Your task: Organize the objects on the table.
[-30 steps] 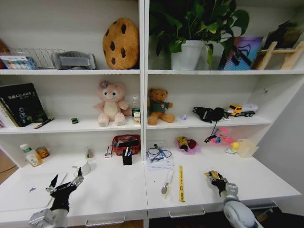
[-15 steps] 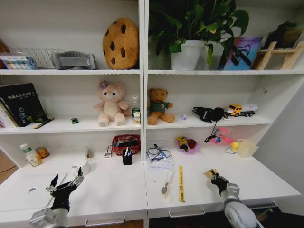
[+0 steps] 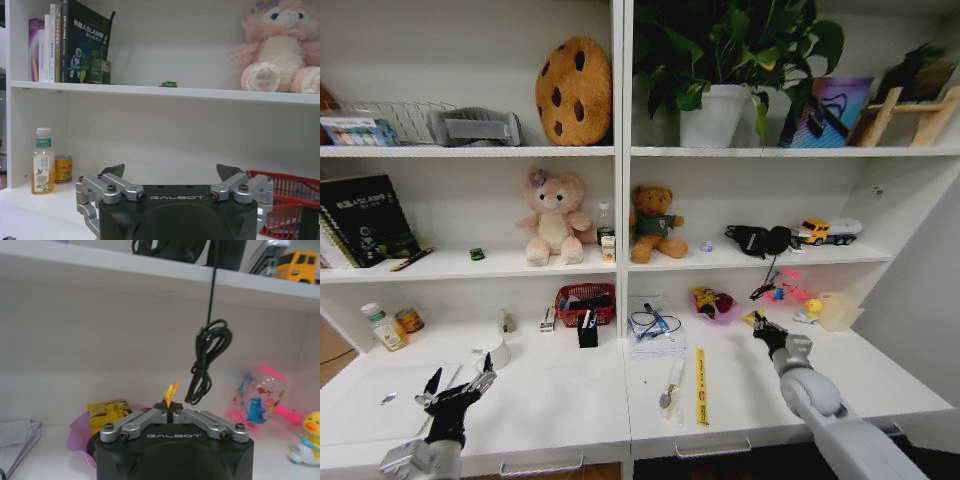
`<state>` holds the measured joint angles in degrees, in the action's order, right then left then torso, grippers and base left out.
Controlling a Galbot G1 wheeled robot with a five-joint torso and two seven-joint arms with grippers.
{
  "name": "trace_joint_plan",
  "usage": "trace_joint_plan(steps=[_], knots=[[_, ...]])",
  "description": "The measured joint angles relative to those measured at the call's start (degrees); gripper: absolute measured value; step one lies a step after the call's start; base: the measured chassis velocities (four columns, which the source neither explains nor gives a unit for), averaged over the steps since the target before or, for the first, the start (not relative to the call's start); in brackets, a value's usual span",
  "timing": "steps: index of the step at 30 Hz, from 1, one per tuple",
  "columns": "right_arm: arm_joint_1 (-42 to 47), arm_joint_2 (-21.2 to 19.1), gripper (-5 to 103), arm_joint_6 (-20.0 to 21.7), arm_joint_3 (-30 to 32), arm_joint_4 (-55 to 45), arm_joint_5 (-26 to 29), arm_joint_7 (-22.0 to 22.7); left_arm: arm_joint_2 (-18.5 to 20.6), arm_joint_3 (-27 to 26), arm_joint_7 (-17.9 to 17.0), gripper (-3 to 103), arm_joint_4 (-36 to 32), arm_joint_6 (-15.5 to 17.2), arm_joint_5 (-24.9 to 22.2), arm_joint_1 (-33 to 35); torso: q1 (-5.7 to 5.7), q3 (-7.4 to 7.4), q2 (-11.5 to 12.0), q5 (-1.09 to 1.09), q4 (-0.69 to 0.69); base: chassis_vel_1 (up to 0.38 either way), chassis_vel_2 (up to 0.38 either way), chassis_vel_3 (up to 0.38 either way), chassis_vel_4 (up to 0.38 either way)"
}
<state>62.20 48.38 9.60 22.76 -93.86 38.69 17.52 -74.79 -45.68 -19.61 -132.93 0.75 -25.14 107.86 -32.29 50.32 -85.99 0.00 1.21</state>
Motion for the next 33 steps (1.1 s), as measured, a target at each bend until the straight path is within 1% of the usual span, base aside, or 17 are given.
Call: trace_joint_plan(steps=[2,3,5,9,11,16,17,18,19,21,22,24,25,26,28,30,33], knots=[[-6.66,-0.17,0,-0.51,-6.16,5.94,0.22,-0.7,-0.07,0.0,-0.16,100,-0.01,0.29,0.22,0.12,0.0,0.0,0.0,0.0,0.01,0.0,0.0,0.0,0.0],[-6.66,-0.17,0,-0.51,-6.16,5.94,0.22,-0.7,-0.07,0.0,-0.16,100,-0.01,0.29,0.22,0.12,0.0,0.0,0.0,0.0,0.01,0.0,0.0,0.0,0.0],[-13.13,0.87,0,-1.26,-11.89,12.33,0.5,-1.64,-0.22,-0.14,-0.28,100,-0.08,0.48,0.38,0.45,0.0,0.0,0.0,0.01,0.02,0.0,0.0,0.0,0.0],[-17.78,2.04,0,-2.22,-15.17,16.52,0.48,-2.33,-0.25,-0.44,-0.31,100,-0.1,0.49,0.41,0.7,-0.01,0.0,0.0,0.0,0.01,0.0,0.0,0.0,0.0],[-23.92,3.86,0,-3.9,-18.73,23.33,-0.16,-3.14,-0.35,-0.69,-0.35,100,-0.01,0.5,0.4,0.91,0.0,0.0,0.0,0.0,-0.01,0.0,0.0,0.0,0.0],[-27.19,4.95,0,-4.62,-20.75,27.4,-1.47,-2.89,-0.57,-0.68,-0.37,100,0.07,0.53,0.47,0.98,-0.01,0.0,0.01,0.0,0.0,0.0,0.0,0.0,0.0],[-27.3,4.98,-3,-4.57,-20.84,27.45,-1.86,-2.78,-0.64,-0.67,-0.39,100,0.08,0.57,0.48,0.97,-0.01,0.0,0.0,-0.01,0.01,0.0,0.0,0.0,0.0],[-27.01,4.98,1,-4.56,-20.67,27.23,-2.3,-2.74,-0.6,-0.66,-0.4,100,0.18,0.6,0.47,0.88,-0.01,-0.01,0.0,-0.01,0.02,0.0,0.0,0.0,0.0],[-27.01,4.98,1,-4.56,-20.67,27.23,-2.3,-2.74,-0.6,-0.66,-0.4,100,0.18,0.6,0.47,0.88,-0.01,-0.01,0.0,-0.01,0.02,0.0,0.0,0.0,0.0],[-26.21,4.98,12,-4.53,-20.17,26.77,-2.85,-2.63,-0.49,-0.54,-0.42,100,0.45,0.63,0.46,0.69,0.0,-0.01,0.0,0.0,0.03,0.0,0.0,0.0,0.0],[-26.21,4.98,12,-4.53,-20.17,26.77,-2.85,-2.63,-0.49,-0.54,-0.42,100,0.45,0.63,0.46,0.69,0.0,-0.01,0.0,0.0,0.03,0.0,0.0,0.0,0.0],[-25.5,4.93,17,-4.52,-19.7,26.56,-3.08,-2.57,-0.48,-0.25,-0.49,100,0.6,0.75,0.47,0.43,0.0,-0.01,0.0,-0.01,0.03,0.0,0.0,0.0,0.0],[-24.97,4.89,27,-4.55,-19.35,26.36,-3.18,-2.55,-0.54,-0.06,-0.56,100,0.66,0.84,0.59,0.27,0.0,-0.01,0.0,0.0,0.03,0.0,0.0,0.0,0.0],[-24.97,4.89,27,-4.55,-19.35,26.36,-3.18,-2.55,-0.54,-0.06,-0.56,100,0.66,0.84,0.59,0.27,0.0,-0.01,0.0,0.0,0.03,0.0,0.0,0.0,0.0],[-23.97,4.79,38,-4.46,-18.37,24.94,-3.22,-2.34,-0.55,-0.01,-0.83,100,0.73,0.88,0.67,0.14,0.0,-0.01,0.0,0.0,0.01,0.0,0.0,0.0,0.0],[-23.65,4.7,38,-4.27,-18.06,24.25,-3.17,-2.22,-0.48,-0.09,-0.88,100,0.74,0.89,0.66,0.14,0.0,-0.01,0.0,-0.01,0.0,0.0,0.0,0.0,0.0],[-21.45,3.85,56,-3.39,-16.5,20.54,-2.9,-1.79,-0.06,-0.33,-1.01,100,0.72,0.89,0.54,0.04,0.0,-0.01,0.0,-0.01,-0.01,0.0,0.0,0.0,0.0]])
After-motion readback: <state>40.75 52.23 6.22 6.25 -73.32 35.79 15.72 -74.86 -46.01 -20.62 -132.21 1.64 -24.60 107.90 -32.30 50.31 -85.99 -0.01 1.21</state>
